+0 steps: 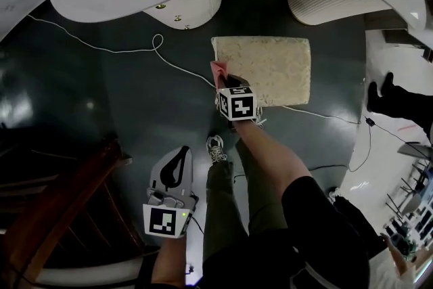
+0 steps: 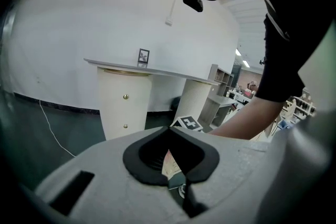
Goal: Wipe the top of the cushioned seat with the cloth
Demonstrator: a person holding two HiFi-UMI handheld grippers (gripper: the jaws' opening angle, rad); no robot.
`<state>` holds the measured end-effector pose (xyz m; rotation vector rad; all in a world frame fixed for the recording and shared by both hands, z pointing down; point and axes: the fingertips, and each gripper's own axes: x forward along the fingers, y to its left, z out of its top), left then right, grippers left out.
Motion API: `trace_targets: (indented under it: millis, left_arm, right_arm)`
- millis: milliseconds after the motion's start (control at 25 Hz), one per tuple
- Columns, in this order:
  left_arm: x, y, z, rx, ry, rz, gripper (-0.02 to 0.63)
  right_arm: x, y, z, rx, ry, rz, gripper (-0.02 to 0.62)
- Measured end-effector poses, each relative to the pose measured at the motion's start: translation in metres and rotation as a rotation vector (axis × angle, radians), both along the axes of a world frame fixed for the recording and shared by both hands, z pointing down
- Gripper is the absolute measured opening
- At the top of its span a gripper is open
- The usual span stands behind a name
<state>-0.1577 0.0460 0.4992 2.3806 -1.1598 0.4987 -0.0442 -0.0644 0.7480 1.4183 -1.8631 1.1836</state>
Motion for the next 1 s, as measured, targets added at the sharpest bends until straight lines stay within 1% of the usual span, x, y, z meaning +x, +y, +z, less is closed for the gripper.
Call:
trace_targets:
  millis: [240, 360, 480, 640, 840, 1000]
  left_arm:
    - [-0.003, 0.004, 0.006, -0.012, 0.005, -0.012, 0.017]
    - [0.003, 0.002, 0.007, -0.015, 0.013, -0.001, 0.017]
    - [0.017, -0.002, 0.007, -0.015, 0.02, 0.025, 0.017]
    - [0.04, -0.009, 0.008, -0.017, 0.024, 0.067, 0.017]
    - [0.081, -0.022, 0.009, 0.011, 0.042, 0.123, 0.017]
    - [0.118, -0.029, 0.01, 0.01, 0.053, 0.178, 0.017]
  right_arm:
    - [0.009, -0.002, 0.015, -0.028, 0.071, -0.018, 0.026]
    - [0.017, -0.002, 0.015, -0.024, 0.078, -0.021, 0.026]
    - [0.033, 0.0, 0.013, -0.022, 0.084, -0.003, 0.026]
    - [0.071, 0.005, 0.012, -0.025, 0.101, 0.037, 0.026]
    - [0.137, 0.017, 0.013, -0.038, 0.136, 0.096, 0.026]
    - [0.189, 0.026, 0.012, -0.049, 0.166, 0.134, 0.026]
